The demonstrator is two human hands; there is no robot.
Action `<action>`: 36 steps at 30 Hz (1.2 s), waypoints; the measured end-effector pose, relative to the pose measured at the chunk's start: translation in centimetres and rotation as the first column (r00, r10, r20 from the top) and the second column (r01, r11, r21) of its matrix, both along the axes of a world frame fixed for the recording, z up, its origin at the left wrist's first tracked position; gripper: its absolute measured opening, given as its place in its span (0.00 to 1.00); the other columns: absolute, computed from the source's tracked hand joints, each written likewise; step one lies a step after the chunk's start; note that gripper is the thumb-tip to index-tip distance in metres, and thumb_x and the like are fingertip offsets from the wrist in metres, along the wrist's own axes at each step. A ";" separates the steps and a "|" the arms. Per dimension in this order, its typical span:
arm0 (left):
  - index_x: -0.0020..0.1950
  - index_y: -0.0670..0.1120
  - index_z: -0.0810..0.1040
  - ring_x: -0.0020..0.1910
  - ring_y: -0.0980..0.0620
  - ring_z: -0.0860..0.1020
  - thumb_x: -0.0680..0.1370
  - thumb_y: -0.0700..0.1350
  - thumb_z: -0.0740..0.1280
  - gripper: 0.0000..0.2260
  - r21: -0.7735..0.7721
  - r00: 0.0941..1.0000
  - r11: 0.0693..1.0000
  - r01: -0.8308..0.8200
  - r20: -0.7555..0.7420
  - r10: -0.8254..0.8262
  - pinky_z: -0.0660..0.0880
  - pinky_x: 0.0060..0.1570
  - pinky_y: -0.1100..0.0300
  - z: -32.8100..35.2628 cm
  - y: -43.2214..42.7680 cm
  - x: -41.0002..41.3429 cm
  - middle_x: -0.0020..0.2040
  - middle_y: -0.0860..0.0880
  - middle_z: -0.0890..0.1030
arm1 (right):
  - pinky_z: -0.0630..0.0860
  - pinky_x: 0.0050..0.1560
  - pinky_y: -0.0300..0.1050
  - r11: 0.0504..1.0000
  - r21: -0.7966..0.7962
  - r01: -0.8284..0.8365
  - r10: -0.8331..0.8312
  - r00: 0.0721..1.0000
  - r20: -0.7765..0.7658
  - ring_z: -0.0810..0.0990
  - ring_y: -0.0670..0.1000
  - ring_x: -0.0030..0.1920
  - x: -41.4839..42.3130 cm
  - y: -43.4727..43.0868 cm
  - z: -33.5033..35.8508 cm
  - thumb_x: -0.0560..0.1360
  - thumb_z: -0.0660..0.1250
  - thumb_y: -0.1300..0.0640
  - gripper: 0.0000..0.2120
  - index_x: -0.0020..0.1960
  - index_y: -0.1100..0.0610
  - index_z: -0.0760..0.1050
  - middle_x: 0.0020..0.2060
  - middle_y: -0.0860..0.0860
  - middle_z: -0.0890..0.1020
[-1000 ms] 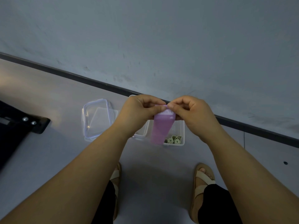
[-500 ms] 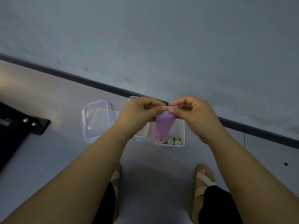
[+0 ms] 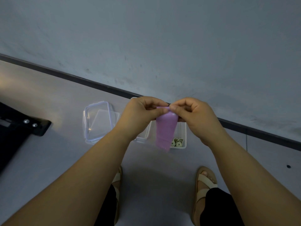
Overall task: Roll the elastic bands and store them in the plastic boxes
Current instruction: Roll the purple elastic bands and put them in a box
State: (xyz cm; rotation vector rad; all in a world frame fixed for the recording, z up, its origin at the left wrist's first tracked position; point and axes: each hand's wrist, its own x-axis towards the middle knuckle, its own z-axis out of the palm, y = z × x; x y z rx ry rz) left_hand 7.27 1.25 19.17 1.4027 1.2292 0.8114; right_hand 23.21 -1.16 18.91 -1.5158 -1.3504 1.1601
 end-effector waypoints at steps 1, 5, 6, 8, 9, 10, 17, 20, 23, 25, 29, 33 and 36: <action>0.42 0.50 0.81 0.35 0.62 0.79 0.72 0.38 0.72 0.06 -0.006 1.000 1.000 0.003 0.008 -0.003 0.77 0.39 0.70 0.0 0.0 0.0 0.37 0.52 0.82 | 0.80 0.43 0.36 1.000 0.003 0.000 0.000 1.000 -0.010 0.82 0.44 0.40 0.0 0.0 0.0 0.74 0.68 0.57 0.05 0.41 0.48 0.78 0.39 0.47 0.83; 0.47 0.46 0.81 0.40 0.57 0.82 0.73 0.39 0.70 0.05 -0.099 0.996 0.995 0.026 0.083 -0.017 0.79 0.42 0.64 -0.2 0.0 0.0 0.42 0.47 0.83 | 0.80 0.45 0.38 1.000 0.015 0.012 -0.011 0.998 -0.054 0.81 0.43 0.41 0.2 0.0 0.0 0.72 0.69 0.59 0.06 0.42 0.49 0.78 0.40 0.47 0.82; 0.48 0.45 0.81 0.40 0.56 0.82 0.74 0.39 0.69 0.04 -0.115 0.996 0.993 0.030 0.088 -0.020 0.80 0.43 0.64 -0.2 0.0 0.0 0.42 0.47 0.84 | 0.80 0.46 0.38 1.000 0.023 0.014 -0.013 0.998 -0.058 0.81 0.43 0.42 0.3 0.0 0.0 0.72 0.69 0.60 0.06 0.42 0.49 0.78 0.40 0.47 0.82; 0.48 0.43 0.82 0.40 0.55 0.82 0.75 0.40 0.69 0.04 -0.121 0.996 0.992 0.036 0.084 -0.026 0.80 0.43 0.63 -0.2 0.0 0.0 0.42 0.47 0.84 | 0.80 0.47 0.38 0.999 0.033 0.014 -0.012 0.998 -0.061 0.81 0.42 0.41 0.2 0.0 0.0 0.72 0.70 0.61 0.07 0.42 0.49 0.78 0.40 0.46 0.82; 0.48 0.43 0.82 0.39 0.56 0.82 0.74 0.40 0.69 0.04 -0.115 0.997 0.993 0.035 0.078 -0.027 0.80 0.42 0.64 -0.1 0.0 0.0 0.41 0.47 0.84 | 0.79 0.47 0.37 0.999 0.037 0.014 -0.011 0.998 -0.064 0.81 0.41 0.41 0.2 0.0 0.0 0.72 0.69 0.62 0.08 0.42 0.49 0.78 0.40 0.47 0.82; 0.47 0.44 0.82 0.38 0.57 0.82 0.74 0.39 0.69 0.03 -0.103 0.997 0.994 0.032 0.069 -0.025 0.79 0.40 0.65 -0.1 0.0 0.0 0.41 0.48 0.84 | 0.79 0.47 0.36 0.999 0.040 0.012 -0.010 0.998 -0.067 0.80 0.40 0.41 0.2 0.0 0.0 0.72 0.69 0.63 0.08 0.42 0.49 0.78 0.40 0.47 0.82; 0.44 0.48 0.81 0.37 0.58 0.81 0.74 0.39 0.70 0.05 -0.032 1.000 0.999 -0.009 -0.003 0.008 0.79 0.40 0.66 -0.4 0.2 0.0 0.39 0.49 0.83 | 0.80 0.50 0.43 1.000 0.007 0.009 -0.008 0.996 -0.093 0.82 0.48 0.46 0.1 0.1 -0.2 0.73 0.69 0.60 0.06 0.44 0.49 0.77 0.44 0.52 0.82; 0.44 0.49 0.82 0.37 0.61 0.80 0.73 0.39 0.71 0.05 -0.004 1.000 1.000 -0.018 -0.021 0.018 0.78 0.41 0.68 -0.3 0.2 0.0 0.39 0.51 0.83 | 0.81 0.47 0.42 0.999 -0.039 0.018 -0.021 0.997 -0.072 0.83 0.47 0.43 0.1 0.1 -0.3 0.75 0.66 0.54 0.02 0.44 0.50 0.78 0.42 0.49 0.83; 0.43 0.49 0.82 0.36 0.64 0.79 0.72 0.38 0.71 0.06 0.018 1.000 1.000 -0.012 -0.029 0.012 0.75 0.40 0.72 -0.3 0.2 0.0 0.38 0.54 0.82 | 0.81 0.44 0.39 0.999 -0.041 0.019 -0.021 0.999 -0.050 0.83 0.46 0.40 0.1 0.1 -0.2 0.75 0.66 0.55 0.03 0.43 0.50 0.78 0.39 0.47 0.83; 0.44 0.49 0.81 0.37 0.64 0.79 0.72 0.38 0.72 0.06 0.008 1.000 1.000 -0.013 0.001 0.013 0.76 0.40 0.72 -0.3 0.2 0.0 0.39 0.54 0.82 | 0.80 0.42 0.36 0.999 -0.042 0.027 -0.031 0.997 -0.075 0.83 0.44 0.40 0.1 0.1 -0.1 0.74 0.67 0.57 0.03 0.43 0.51 0.78 0.40 0.48 0.83; 0.48 0.45 0.81 0.44 0.53 0.83 0.72 0.40 0.71 0.06 -0.110 0.993 0.994 -0.008 0.114 0.020 0.80 0.45 0.61 -0.4 0.2 0.1 0.44 0.46 0.84 | 0.80 0.44 0.38 0.997 -0.054 0.061 -0.068 0.987 -0.145 0.83 0.47 0.44 0.2 0.2 -0.1 0.72 0.69 0.59 0.04 0.43 0.50 0.78 0.42 0.50 0.83; 0.47 0.43 0.81 0.40 0.55 0.82 0.73 0.39 0.70 0.04 -0.159 0.989 0.987 0.003 0.143 0.020 0.80 0.43 0.62 -0.4 0.3 0.0 0.39 0.50 0.84 | 0.81 0.48 0.41 0.997 -0.040 0.062 -0.067 0.986 -0.155 0.82 0.48 0.45 0.1 0.2 -0.2 0.72 0.70 0.63 0.08 0.43 0.50 0.78 0.42 0.51 0.83; 0.46 0.46 0.80 0.39 0.57 0.82 0.73 0.39 0.70 0.04 -0.177 0.988 0.984 0.000 0.150 0.027 0.80 0.43 0.63 -0.6 0.5 -0.3 0.38 0.52 0.84 | 0.80 0.48 0.40 0.999 -0.031 0.044 -0.048 0.987 -0.156 0.82 0.46 0.44 0.1 0.2 -0.1 0.71 0.70 0.65 0.10 0.42 0.50 0.78 0.41 0.49 0.83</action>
